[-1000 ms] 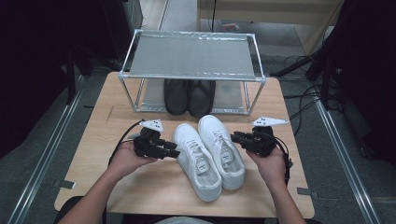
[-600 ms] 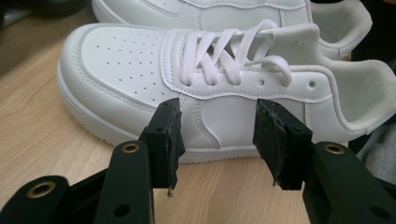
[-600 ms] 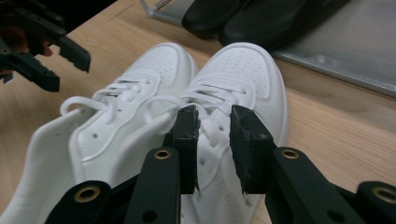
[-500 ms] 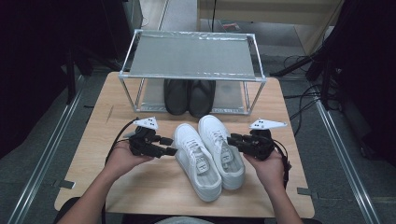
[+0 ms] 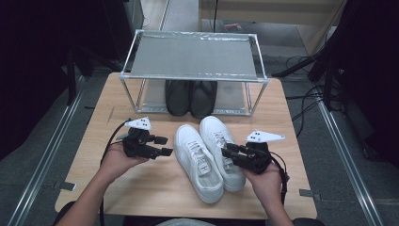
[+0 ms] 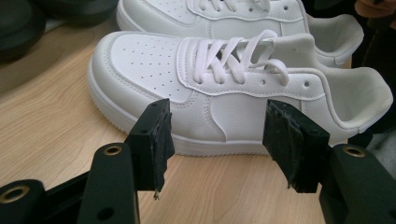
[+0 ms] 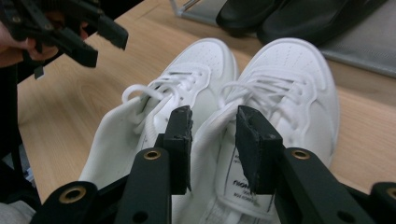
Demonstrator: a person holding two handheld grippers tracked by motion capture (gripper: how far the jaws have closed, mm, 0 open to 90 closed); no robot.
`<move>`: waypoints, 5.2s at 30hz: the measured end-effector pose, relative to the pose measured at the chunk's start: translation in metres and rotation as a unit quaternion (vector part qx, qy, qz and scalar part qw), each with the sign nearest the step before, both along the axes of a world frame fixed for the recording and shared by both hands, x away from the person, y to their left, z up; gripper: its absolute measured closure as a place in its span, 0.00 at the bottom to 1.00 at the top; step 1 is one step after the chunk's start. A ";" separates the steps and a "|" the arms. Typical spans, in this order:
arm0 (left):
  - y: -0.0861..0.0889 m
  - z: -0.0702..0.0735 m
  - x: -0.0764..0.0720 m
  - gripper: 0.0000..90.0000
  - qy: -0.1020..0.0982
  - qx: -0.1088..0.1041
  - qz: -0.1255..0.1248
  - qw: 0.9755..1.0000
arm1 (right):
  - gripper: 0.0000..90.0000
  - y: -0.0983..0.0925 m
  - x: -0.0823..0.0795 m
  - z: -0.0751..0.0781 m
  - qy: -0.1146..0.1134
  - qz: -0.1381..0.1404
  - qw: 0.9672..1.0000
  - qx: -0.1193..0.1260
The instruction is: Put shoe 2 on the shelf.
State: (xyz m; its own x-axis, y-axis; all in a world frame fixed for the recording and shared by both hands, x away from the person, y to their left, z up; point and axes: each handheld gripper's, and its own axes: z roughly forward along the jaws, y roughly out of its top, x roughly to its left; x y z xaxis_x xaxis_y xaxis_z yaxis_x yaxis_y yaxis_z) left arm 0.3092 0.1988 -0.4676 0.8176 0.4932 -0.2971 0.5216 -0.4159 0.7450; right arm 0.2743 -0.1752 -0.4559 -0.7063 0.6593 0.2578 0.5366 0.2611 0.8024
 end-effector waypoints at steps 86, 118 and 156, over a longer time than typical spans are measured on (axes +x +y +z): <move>0.071 0.005 0.019 0.46 -0.010 -0.029 0.108 0.994 | 0.87 0.038 0.000 0.028 -0.004 0.093 0.993 -0.067; 0.113 -0.001 0.020 0.47 0.002 -0.049 0.168 0.985 | 0.87 0.062 0.116 0.200 -0.040 0.224 0.974 -0.014; 0.102 0.006 0.021 0.49 -0.034 -0.064 0.130 0.989 | 0.86 0.161 0.269 0.191 -0.009 -0.268 0.958 -0.103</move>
State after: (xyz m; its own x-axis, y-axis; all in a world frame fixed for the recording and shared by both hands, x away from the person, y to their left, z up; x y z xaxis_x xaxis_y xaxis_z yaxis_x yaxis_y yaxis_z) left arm 0.3300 0.3007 -0.4614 0.6883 0.6519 -0.3184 0.5448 -0.1747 0.8202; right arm 0.5429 -0.0139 -0.2650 -0.2548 0.9642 0.0738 0.6237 0.1055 0.7745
